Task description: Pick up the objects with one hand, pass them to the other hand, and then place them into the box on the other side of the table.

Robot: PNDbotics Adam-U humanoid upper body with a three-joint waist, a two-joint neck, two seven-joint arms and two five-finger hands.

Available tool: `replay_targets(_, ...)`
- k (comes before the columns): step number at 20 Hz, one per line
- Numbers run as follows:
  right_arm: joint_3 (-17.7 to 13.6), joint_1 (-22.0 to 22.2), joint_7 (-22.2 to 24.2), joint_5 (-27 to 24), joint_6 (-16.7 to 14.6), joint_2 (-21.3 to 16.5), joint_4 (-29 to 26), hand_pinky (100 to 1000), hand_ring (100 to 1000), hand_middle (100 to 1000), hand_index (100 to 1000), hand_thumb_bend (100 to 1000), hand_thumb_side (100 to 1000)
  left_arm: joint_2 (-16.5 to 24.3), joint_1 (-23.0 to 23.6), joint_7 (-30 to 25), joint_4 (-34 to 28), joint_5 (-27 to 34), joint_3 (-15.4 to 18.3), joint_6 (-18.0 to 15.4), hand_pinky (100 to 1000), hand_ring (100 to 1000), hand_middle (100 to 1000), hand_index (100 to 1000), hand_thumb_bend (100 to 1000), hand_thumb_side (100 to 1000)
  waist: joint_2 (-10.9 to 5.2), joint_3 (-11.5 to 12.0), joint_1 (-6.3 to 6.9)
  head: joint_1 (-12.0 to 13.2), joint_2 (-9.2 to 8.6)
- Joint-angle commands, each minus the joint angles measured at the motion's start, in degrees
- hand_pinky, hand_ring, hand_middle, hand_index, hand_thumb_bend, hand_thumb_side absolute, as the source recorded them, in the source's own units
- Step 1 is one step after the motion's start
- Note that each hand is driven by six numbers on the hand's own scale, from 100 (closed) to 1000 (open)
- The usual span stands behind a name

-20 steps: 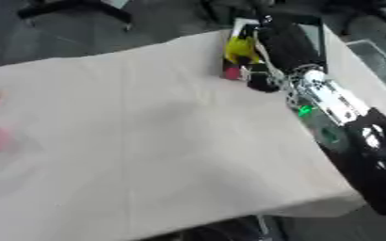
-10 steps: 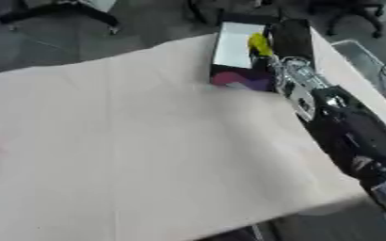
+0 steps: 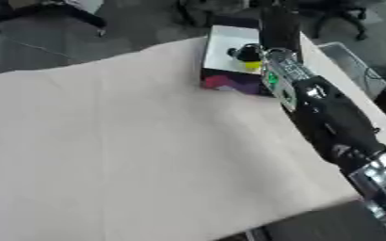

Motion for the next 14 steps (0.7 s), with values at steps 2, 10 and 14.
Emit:
replay_targets(2, 1.8, 2.01, 6.39, 6.77, -3.48, -2.61, -15.49, 684, 711, 1000, 891, 555, 369, 3.46, -0.29, 1.15, 0.89, -1.9, 1.9, -0.75, 710, 576, 557, 698, 161, 700, -1.28, -0.52, -0.17, 8.2, 0.62)
replay_targets(10, 9.99, 5.06, 16.07, 16.69, -18.72, 6.06, -30.88, 747, 744, 1000, 875, 472, 386, 15.35, -0.52, 4.79, 9.52, -12.82, 1.48, -12.5, 712, 597, 589, 733, 220, 516, -3.08, -3.53, -0.27, 25.33, 5.15)
replay_targets(14, 12.48, 4.98, 15.65, 16.75, -22.63, 10.05, -30.98, 738, 742, 1000, 871, 468, 392, 21.16, -1.74, 6.11, 16.2, -24.56, -2.55, -21.85, 716, 625, 616, 766, 297, 367, -3.99, -5.7, -0.62, 29.53, 5.47)
